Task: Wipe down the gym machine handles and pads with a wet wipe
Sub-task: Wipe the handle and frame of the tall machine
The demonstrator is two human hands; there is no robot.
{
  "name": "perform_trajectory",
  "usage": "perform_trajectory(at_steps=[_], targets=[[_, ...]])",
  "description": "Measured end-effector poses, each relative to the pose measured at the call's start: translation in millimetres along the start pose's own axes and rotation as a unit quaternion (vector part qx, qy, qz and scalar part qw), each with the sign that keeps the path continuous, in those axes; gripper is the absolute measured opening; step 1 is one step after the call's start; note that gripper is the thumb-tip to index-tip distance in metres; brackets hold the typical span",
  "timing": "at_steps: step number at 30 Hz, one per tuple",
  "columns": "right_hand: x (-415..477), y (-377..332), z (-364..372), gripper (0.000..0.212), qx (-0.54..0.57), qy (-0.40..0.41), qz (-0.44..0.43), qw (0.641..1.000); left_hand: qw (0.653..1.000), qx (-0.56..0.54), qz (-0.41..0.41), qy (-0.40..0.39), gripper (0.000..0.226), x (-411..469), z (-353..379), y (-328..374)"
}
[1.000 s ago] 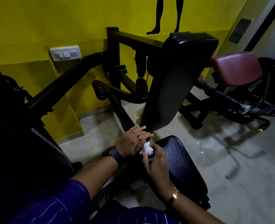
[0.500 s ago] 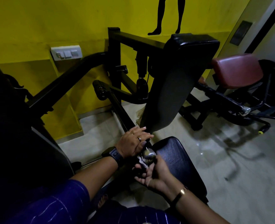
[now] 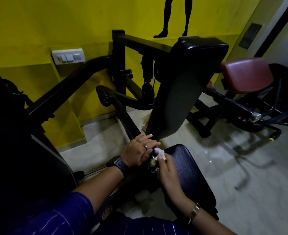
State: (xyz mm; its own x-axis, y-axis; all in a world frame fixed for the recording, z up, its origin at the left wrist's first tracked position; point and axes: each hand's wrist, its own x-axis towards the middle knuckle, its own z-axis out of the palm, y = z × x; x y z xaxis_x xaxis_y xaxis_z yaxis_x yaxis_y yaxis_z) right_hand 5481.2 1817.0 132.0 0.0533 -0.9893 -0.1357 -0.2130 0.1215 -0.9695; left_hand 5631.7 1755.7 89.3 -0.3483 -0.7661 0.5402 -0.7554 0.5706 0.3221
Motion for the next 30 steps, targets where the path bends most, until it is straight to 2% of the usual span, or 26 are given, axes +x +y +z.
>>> perform_trajectory(at_steps=[1, 3, 5, 8, 11, 13, 15, 17, 19, 22, 26, 30], targets=[[0.5, -2.7, -1.4, 0.015, -0.083, -0.024, -0.06, 0.994, 1.0, -0.002, -0.004, 0.001, 0.064, 0.4, -0.7, 0.0], [0.9, -6.7, -3.3, 0.015, -0.233, -0.048, -0.152, 0.959, 1.0, -0.007, -0.007, 0.004, 0.064, 1.4, -2.0, 0.2], [3.6, -9.9, -6.9, 0.019, -0.262, -0.059, -0.154, 0.951, 1.0, -0.01, -0.003, -0.005, 0.064, 3.0, -3.8, 1.0], [18.1, -23.2, -17.4, 0.009, -0.17, -0.074, -0.061, 0.981, 0.999, -0.029, -0.009, -0.02, 0.066, 5.9, -6.6, 1.5], [40.5, -45.9, -25.7, 0.025, -0.055, -0.093, 0.052, 0.993, 0.993, -0.108, -0.055, -0.004, 0.065, 10.2, -9.7, 5.7], [51.8, -51.6, -27.9, 0.02, 0.043, -0.087, 0.161, 0.982, 0.976, -0.188, -0.112, 0.024, 0.058, 13.4, -12.2, 14.5], [57.1, -52.3, -28.6, 0.005, 0.147, -0.091, 0.22, 0.96, 0.946, -0.264, -0.179, 0.055, 0.046, 16.6, -15.1, 24.9], [56.5, -57.2, -30.1, 0.008, 0.2, -0.11, 0.217, 0.949, 0.91, -0.326, -0.243, 0.079, 0.027, 20.2, -20.2, 34.2], [58.0, -59.7, -32.9, 0.019, 0.212, -0.14, 0.196, 0.947, 0.877, -0.373, -0.286, 0.102, 0.013, 24.7, -28.0, 43.3], [53.4, -69.1, -27.1, 0.023, 0.204, -0.185, 0.182, 0.944, 0.838, -0.398, -0.344, 0.143, 0.02, 21.7, -39.2, 49.2], [45.9, -69.3, -16.5, 0.017, 0.201, -0.185, 0.175, 0.946, 0.813, -0.392, -0.393, 0.174, 0.017, 11.5, -51.6, 50.3], [32.6, -78.4, -12.1, 0.006, 0.235, -0.209, 0.161, 0.936, 0.782, -0.436, -0.391, 0.211, 0.019, 3.2, -69.4, 58.4]])
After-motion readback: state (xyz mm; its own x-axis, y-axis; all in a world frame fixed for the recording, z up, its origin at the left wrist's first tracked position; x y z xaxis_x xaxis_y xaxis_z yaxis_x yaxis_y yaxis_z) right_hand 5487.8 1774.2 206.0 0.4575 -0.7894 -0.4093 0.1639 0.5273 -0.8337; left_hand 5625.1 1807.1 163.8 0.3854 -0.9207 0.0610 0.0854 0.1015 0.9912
